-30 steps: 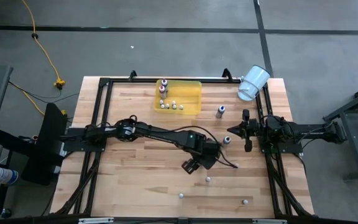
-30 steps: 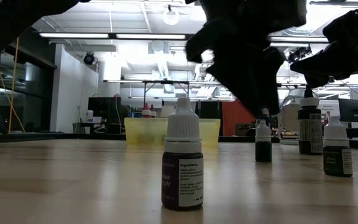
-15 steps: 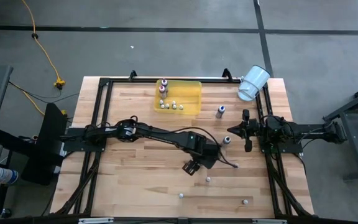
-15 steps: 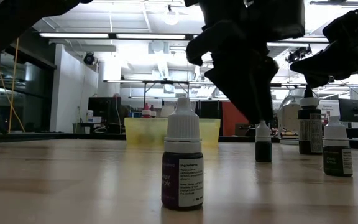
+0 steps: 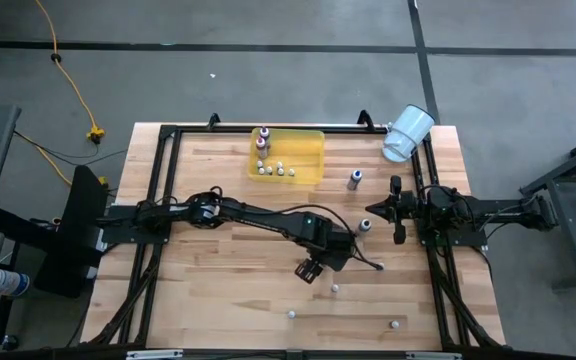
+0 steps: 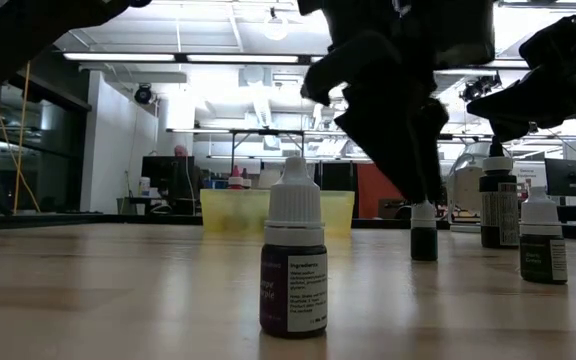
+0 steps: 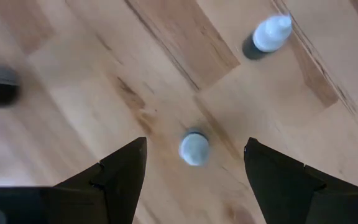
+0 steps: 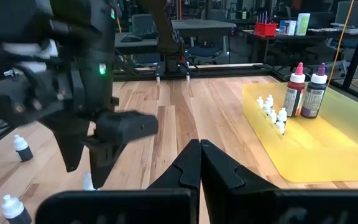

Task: Pick & Place food coloring
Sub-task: Put the small blue food coloring into the yellow container

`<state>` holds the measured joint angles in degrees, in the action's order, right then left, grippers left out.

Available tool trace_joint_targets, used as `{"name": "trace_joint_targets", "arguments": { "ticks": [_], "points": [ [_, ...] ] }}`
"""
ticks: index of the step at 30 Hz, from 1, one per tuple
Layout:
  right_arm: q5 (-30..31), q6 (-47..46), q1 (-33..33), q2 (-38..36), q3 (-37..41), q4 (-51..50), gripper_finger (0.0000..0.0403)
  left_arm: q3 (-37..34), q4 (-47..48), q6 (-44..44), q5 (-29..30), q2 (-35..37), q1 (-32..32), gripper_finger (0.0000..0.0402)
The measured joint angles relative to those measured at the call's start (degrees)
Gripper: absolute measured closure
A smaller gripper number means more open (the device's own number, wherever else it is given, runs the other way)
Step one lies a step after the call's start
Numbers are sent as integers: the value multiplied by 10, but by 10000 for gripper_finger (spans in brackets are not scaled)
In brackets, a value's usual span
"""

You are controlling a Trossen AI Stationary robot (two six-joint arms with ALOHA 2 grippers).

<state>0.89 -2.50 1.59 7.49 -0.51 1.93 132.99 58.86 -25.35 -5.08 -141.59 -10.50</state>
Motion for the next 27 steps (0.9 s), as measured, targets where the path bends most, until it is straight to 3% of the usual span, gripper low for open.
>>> {"name": "trace_joint_targets", "arguments": {
  "ticks": [3,27],
  "points": [
    [0,0,0,0,0,0,402,-1,1,1,-21,-3,0,145],
    [0,0,0,0,0,0,402,-1,-17,16,-2,-12,0,145]
  ]
}}
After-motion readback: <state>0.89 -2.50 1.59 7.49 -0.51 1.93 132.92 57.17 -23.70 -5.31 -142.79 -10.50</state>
